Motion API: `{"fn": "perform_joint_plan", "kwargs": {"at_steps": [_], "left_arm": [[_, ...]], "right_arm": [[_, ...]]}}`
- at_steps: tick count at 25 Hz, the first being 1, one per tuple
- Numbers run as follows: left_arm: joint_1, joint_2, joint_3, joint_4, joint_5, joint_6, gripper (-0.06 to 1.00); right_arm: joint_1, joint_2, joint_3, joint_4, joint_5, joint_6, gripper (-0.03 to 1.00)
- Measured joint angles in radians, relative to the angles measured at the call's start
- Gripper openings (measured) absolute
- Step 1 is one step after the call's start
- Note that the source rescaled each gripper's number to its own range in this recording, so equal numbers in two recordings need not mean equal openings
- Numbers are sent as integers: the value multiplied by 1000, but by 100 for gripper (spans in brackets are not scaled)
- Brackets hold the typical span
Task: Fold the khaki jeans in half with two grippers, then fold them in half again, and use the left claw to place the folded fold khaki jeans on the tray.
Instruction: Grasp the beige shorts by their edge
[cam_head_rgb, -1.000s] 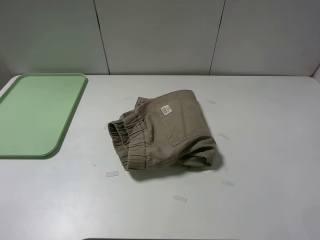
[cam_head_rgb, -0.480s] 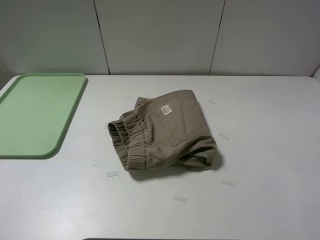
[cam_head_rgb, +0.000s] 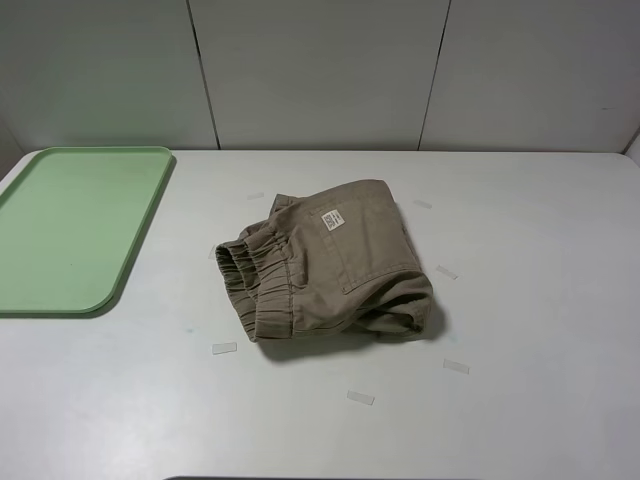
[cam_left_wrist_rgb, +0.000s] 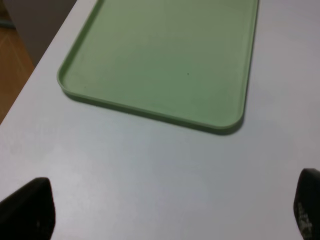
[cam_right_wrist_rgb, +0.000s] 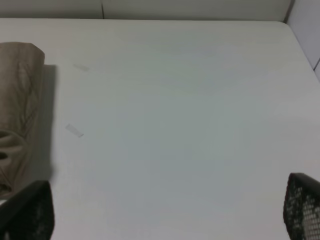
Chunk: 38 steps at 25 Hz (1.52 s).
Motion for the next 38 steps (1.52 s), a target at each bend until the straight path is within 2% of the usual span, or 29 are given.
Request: {"fn": "perform_joint_plan", "kwargs": {"at_steps": [28, 33, 38], "left_arm": [[0, 0, 0, 0, -1, 0, 95], [0, 0, 0, 38, -1, 12, 95], [0, 0, 0, 43, -1, 15, 95]], "right_arm": [[0, 0, 0, 0, 0, -2, 100], [0, 0, 0, 0, 0, -2, 100], [0, 0, 0, 0, 0, -2, 100]]}}
